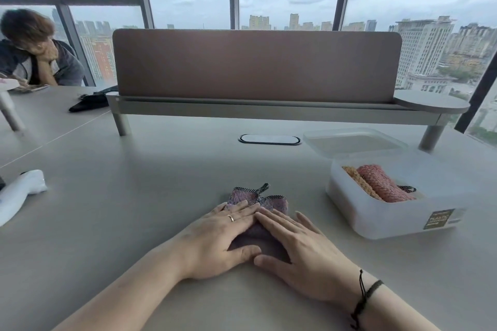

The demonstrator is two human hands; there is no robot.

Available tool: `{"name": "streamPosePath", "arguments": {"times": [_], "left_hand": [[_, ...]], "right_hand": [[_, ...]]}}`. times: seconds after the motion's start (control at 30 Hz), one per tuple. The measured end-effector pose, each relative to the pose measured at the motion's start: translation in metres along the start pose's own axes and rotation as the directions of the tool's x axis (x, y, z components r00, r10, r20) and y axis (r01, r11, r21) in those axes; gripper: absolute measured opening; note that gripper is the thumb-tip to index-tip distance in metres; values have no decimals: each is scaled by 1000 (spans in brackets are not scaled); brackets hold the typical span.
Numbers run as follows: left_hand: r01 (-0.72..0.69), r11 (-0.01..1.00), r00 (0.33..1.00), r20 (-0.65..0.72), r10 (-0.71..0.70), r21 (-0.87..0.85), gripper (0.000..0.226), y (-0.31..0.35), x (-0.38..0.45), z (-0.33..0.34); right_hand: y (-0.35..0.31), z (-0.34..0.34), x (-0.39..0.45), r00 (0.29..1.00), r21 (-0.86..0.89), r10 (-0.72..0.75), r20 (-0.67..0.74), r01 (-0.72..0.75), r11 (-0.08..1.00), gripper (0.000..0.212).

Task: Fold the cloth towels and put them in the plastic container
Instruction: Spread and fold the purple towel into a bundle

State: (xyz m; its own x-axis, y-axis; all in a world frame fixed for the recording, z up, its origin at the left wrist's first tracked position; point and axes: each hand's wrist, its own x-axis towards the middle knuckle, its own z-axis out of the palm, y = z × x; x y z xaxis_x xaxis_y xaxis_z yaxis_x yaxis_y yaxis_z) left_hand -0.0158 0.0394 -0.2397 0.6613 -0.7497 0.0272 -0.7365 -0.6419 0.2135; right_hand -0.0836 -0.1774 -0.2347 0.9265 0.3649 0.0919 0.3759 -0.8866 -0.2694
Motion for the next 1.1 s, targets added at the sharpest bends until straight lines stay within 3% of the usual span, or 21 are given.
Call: {"name": "streamPosePath", "arguments": {"times": [0.13,0.23,0.37,0.57,0.67,0.8,0.97,1.1], "left_hand": [[-4,1000,999,47,4,17,78,-3,1,1],[-7,997,1000,4,7,-83,77,-5,1,2],[20,961,986,-155,-65,-275,66,-9,-2,0],[22,936,949,-288,-130,-351,55,-14,-7,-1],[15,917,906,-382,-181,-398,50,-14,-6,0],[19,857,846,-449,-289,-516,40,-17,-1,4],[50,819,776,-494,-392,-571,31,-15,9,5],[132,816,750,-482,-453,-562,23,-14,17,5]], "right_hand": [[0,-1,-1,997,-32,39,64,-37,999,88],[1,2,0,998,-48,40,43,-37,998,83],[7,4,2,994,-29,45,-102,-48,998,56],[9,5,4,944,-13,13,-330,-19,1000,31],[7,0,1,927,138,87,-364,-39,990,32],[8,-5,-5,943,310,192,-272,-102,945,58],[10,-4,5,834,437,375,-404,-184,881,32],[15,-1,15,799,497,469,-375,-254,830,29]]}}
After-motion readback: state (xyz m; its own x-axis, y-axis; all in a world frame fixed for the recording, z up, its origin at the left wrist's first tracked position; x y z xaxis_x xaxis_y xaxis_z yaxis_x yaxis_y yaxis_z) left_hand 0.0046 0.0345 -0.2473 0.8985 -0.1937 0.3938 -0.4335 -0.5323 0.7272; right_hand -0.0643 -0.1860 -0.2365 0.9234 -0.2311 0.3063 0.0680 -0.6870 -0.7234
